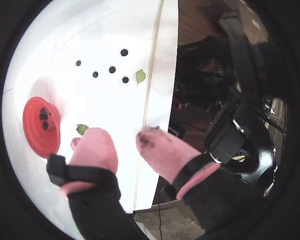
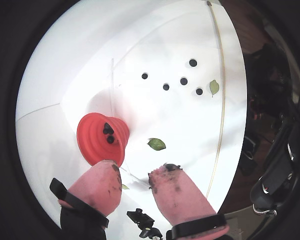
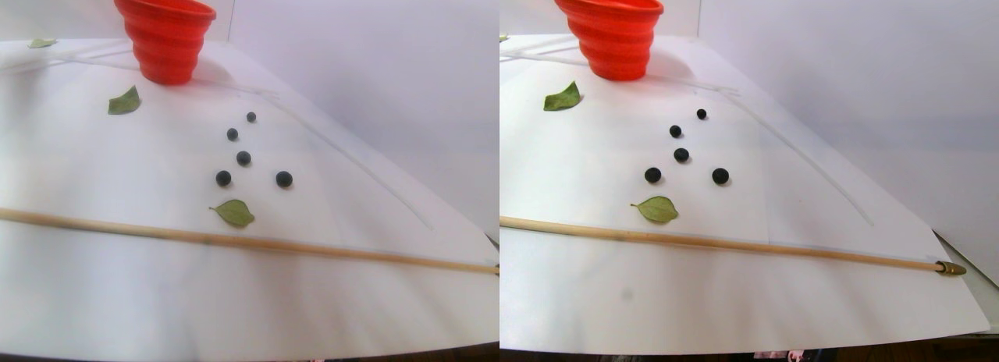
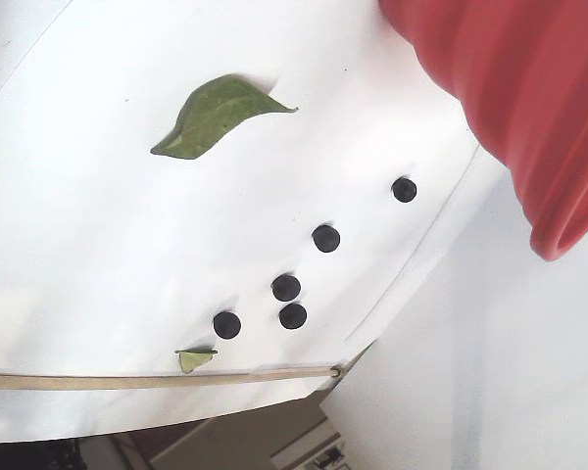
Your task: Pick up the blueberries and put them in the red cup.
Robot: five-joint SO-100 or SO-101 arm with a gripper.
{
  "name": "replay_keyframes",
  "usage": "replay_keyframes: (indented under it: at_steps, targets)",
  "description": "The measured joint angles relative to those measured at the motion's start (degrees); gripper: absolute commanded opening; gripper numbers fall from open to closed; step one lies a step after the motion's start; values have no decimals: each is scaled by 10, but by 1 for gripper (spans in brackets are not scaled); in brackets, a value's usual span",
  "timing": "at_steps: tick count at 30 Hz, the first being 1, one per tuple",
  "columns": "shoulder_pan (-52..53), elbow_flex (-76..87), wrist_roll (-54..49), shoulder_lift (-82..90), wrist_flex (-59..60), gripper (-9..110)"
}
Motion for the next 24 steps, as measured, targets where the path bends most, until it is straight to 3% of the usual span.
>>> replay_keyframes:
  at_steps: [18, 21, 24]
  targets:
    - [-1, 0, 0, 0, 0, 11]
    - [-2, 0, 0, 0, 0, 16]
    - [-5, 0, 0, 0, 0, 12]
